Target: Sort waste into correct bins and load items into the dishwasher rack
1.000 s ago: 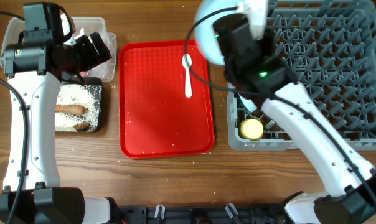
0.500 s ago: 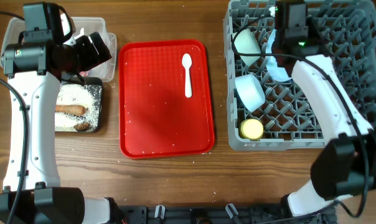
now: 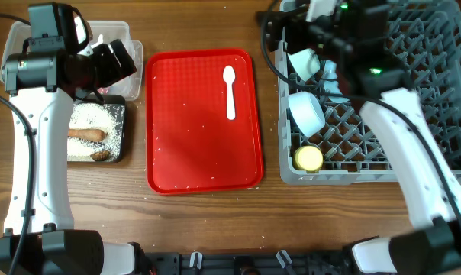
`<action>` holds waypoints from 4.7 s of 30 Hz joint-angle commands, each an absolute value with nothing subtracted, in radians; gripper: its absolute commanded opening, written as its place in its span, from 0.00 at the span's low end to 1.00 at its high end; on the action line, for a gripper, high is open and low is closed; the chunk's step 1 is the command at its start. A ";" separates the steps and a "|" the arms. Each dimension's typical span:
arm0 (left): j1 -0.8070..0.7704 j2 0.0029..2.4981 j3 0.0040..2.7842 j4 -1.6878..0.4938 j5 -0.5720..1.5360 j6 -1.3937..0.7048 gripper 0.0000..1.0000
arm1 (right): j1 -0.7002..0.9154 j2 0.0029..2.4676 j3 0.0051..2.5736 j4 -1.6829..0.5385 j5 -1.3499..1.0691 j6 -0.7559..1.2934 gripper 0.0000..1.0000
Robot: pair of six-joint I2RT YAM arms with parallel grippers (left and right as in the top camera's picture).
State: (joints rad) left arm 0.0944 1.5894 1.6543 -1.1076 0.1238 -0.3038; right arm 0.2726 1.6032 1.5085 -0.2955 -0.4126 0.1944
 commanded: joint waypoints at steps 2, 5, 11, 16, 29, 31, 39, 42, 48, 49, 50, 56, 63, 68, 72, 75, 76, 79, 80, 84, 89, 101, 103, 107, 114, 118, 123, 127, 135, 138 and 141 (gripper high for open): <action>0.096 1.578 1.657 -1.105 0.118 -0.299 1.00 | 0.419 1.845 1.477 -0.289 -0.196 0.450 0.86; 0.096 1.578 1.657 -1.105 0.118 -0.299 1.00 | 0.502 2.030 1.477 -0.297 -0.010 0.455 0.76; 0.096 1.578 1.657 -1.105 0.118 -0.299 1.00 | 0.524 2.215 1.477 -0.250 0.011 0.456 0.64; 0.096 1.578 1.657 -1.105 0.118 -0.299 1.00 | 0.525 2.266 1.477 -0.200 -0.002 0.474 0.47; 0.096 1.578 1.657 -1.105 0.118 -0.299 1.00 | 0.564 2.295 1.477 -0.197 -0.020 0.605 0.09; 0.096 1.578 1.657 -1.105 0.118 -0.299 1.00 | 0.564 2.291 1.481 -0.211 -0.031 0.605 0.04; 0.096 1.578 1.657 -1.105 0.118 -0.299 1.00 | 0.562 2.013 1.506 -0.453 0.011 0.453 0.04; 0.096 1.578 1.657 -1.105 0.118 -0.299 1.00 | 0.547 1.811 1.506 -0.578 0.019 0.443 0.04; 0.096 1.578 1.657 -1.105 0.118 -0.299 1.00 | 0.333 1.464 1.505 -0.955 0.068 0.493 0.04; 0.096 1.578 1.657 -1.105 0.118 -0.299 1.00 | 0.298 1.445 1.504 -0.991 0.082 0.542 0.04; 0.096 1.578 1.657 -1.105 0.118 -0.299 1.00 | 0.247 1.431 1.503 -1.045 0.117 0.662 0.04; 0.096 1.578 1.657 -1.105 0.118 -0.299 1.00 | 0.067 1.434 1.303 -1.087 0.321 1.183 0.04; 0.096 1.578 1.657 -1.105 0.118 -0.299 1.00 | 0.043 1.435 0.996 -0.775 0.310 1.260 0.14; 0.096 1.578 1.657 -1.105 0.118 -0.299 1.00 | 0.043 1.423 1.001 -0.773 0.302 1.051 1.00; 0.096 1.578 1.657 -1.105 0.118 -0.299 1.00 | 0.044 1.304 1.072 -0.778 0.301 0.767 1.00; 0.096 1.578 1.657 -1.105 0.118 -0.299 1.00 | 0.044 1.125 1.102 -0.756 0.287 0.599 1.00; 0.096 1.578 1.657 -1.105 0.118 -0.299 1.00 | 0.044 1.079 1.102 -0.752 0.287 0.562 1.00; 0.096 1.578 1.657 -1.105 0.118 -0.299 1.00 | 0.044 0.960 1.102 -0.748 0.251 0.434 1.00; 0.096 1.578 1.657 -1.105 0.118 -0.299 1.00 | 0.044 0.937 1.102 -0.739 0.163 0.376 1.00; 0.096 1.578 1.657 -1.105 0.118 -0.299 1.00 | 0.044 0.915 1.102 -0.718 0.023 0.318 1.00; 0.096 1.578 1.657 -1.105 0.118 -0.299 1.00 | 0.044 0.997 1.102 -0.738 0.024 0.316 1.00; 0.096 1.578 1.657 -1.105 0.118 -0.299 1.00 | 0.049 0.587 0.639 -0.296 0.102 0.175 1.00; 0.096 1.578 1.657 -1.105 0.118 -0.299 1.00 | 0.049 0.352 0.376 -0.168 0.051 0.171 1.00; 0.096 1.578 1.657 -1.105 0.118 -0.299 1.00 | 0.049 0.084 0.118 -0.104 -0.056 0.097 1.00; 0.096 1.578 1.657 -1.105 0.118 -0.299 1.00 | 0.067 0.002 0.046 -0.086 -0.106 0.138 1.00; 0.096 1.578 1.657 -1.105 0.118 -0.299 1.00 | 0.066 0.002 0.046 -0.086 -0.103 0.129 1.00; 0.096 1.578 1.657 -1.105 0.118 -0.299 1.00 | 0.066 0.002 0.046 0.024 -0.053 0.051 1.00; 0.096 1.578 1.657 -1.105 0.118 -0.299 1.00 | 0.067 0.002 0.004 0.025 -0.133 -0.022 1.00; 0.096 1.578 1.657 -1.105 0.118 -0.299 1.00 | 0.069 0.004 0.005 0.010 -0.129 0.003 1.00; 0.096 1.578 1.657 -1.105 0.118 -0.299 1.00 | 0.069 0.007 0.005 0.010 -0.129 0.002 1.00; 0.096 1.578 1.657 -1.105 0.118 -0.299 1.00 | 0.069 0.009 0.005 0.010 -0.129 0.002 1.00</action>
State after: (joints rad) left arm 0.0944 1.5894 1.6535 -1.1072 0.1238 -0.3038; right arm 0.0628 0.0154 0.0067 0.0067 -0.1093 0.0196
